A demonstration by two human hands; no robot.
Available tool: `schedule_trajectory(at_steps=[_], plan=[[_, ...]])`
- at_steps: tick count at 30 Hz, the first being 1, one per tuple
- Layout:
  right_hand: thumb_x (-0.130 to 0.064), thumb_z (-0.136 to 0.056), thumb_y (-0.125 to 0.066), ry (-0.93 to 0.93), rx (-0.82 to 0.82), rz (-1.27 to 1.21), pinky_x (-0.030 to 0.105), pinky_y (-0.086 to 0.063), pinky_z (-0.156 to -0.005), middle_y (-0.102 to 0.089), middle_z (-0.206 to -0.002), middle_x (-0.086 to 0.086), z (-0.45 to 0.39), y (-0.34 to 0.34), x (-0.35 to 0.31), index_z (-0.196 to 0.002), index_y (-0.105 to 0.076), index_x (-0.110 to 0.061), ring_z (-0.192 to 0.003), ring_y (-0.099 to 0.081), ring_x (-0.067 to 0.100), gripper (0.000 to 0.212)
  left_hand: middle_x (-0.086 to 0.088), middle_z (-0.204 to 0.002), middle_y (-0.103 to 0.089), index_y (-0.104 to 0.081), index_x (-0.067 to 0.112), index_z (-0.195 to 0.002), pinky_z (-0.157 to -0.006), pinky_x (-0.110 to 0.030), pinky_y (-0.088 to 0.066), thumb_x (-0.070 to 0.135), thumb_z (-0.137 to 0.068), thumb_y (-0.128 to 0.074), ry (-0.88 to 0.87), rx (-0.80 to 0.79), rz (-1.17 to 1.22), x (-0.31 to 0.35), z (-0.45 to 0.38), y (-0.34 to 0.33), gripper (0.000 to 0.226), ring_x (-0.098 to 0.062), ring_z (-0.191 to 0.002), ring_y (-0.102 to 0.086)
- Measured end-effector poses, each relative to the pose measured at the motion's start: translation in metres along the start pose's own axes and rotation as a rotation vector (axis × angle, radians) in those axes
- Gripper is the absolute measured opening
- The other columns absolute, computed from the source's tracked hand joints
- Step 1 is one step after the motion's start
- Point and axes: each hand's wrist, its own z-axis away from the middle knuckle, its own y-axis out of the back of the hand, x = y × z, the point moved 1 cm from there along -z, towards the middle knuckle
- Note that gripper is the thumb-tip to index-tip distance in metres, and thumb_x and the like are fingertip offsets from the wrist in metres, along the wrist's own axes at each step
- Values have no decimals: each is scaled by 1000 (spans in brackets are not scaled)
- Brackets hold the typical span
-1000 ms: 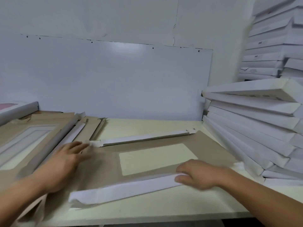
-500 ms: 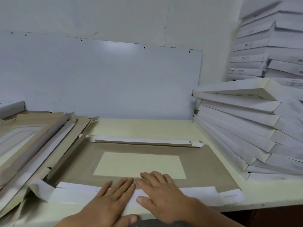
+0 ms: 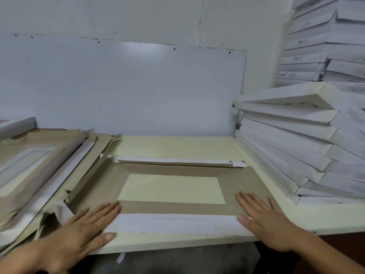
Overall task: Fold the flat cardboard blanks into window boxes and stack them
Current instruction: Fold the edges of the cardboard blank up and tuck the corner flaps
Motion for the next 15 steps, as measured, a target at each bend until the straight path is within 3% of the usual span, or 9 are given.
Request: schedule_trajectory(at_steps=[2, 4, 5, 6, 8, 9, 10, 13, 15], plan=[[-79, -77, 12, 10, 58, 6, 45, 14, -121, 25, -158, -24, 5, 3, -1, -148, 26, -44, -145, 26, 2, 81, 43, -151, 10, -1, 53, -149, -113, -11, 10, 84, -82, -5, 25, 78, 15, -4, -1, -1, 75, 16, -142, 9], [-76, -86, 4, 75, 132, 60, 43, 11, -121, 20, -159, -22, 11, 7, -10, -151, 17, -48, -147, 22, 4, 72, 24, -151, -36, -42, 37, -147, -110, -17, -25, 77, -92, -21, -18, 223, -37, -3, -6, 0, 71, 4, -137, -36], [-74, -91, -5, 137, 188, 113, 42, 3, -122, 9, -162, -18, 14, 9, -17, -154, 2, -48, -150, 11, 7, 68, 18, -141, -52, -56, 33, -137, -103, -19, -35, 69, -96, -29, -60, 302, -71, -3, -8, 1, 61, 2, -127, -47], [-70, -96, -18, 217, 265, 163, 40, -12, -121, -13, -163, -12, 17, 10, -25, -152, -22, -46, -149, -12, 13, 61, 19, -132, -58, -61, 33, -129, -100, -23, -38, 64, -98, -34, -84, 336, -78, -4, -11, 2, 51, 6, -121, -48], [-54, -95, -41, 391, 456, 171, 34, -47, -96, -60, -129, -6, 18, 10, -39, -121, -66, -35, -116, -57, 16, 41, 29, -120, -55, -63, 38, -117, -104, -41, -40, 59, -99, -36, -107, 395, -67, -6, -12, 2, 39, 13, -115, -45], [-48, -93, -45, 436, 537, 150, 29, -52, -81, -65, -108, -9, 17, 9, -44, -106, -71, -32, -97, -62, 13, 33, 31, -114, -53, -65, 38, -109, -99, -45, -44, 58, -100, -35, -111, 413, -64, -6, -13, 4, 37, 13, -110, -48], [-44, -94, -45, 429, 549, 124, 25, -51, -71, -63, -94, -12, 16, 10, -48, -96, -71, -32, -85, -61, 10, 29, 30, -105, -52, -65, 38, -100, -91, -38, -48, 57, -100, -33, -112, 423, -64, -4, -14, 7, 38, 11, -103, -50], [-41, -102, -36, 290, 480, 6, 26, -46, -74, -58, -88, -15, 6, 16, -49, -93, -64, -32, -84, -54, 8, 31, 23, -80, -47, -53, 35, -77, -57, -18, -39, 53, -99, -30, -104, 518, -115, 13, -23, 16, 36, 6, -77, -47], [-44, -103, -31, 212, 369, -101, 29, -45, -78, -61, -93, -16, -2, 19, -45, -101, -58, -34, -85, -54, 6, 29, 20, -78, -47, -46, 36, -78, -57, -18, -36, 48, -98, -31, -56, 513, -89, 23, -28, 17, 28, 3, -74, -47]])
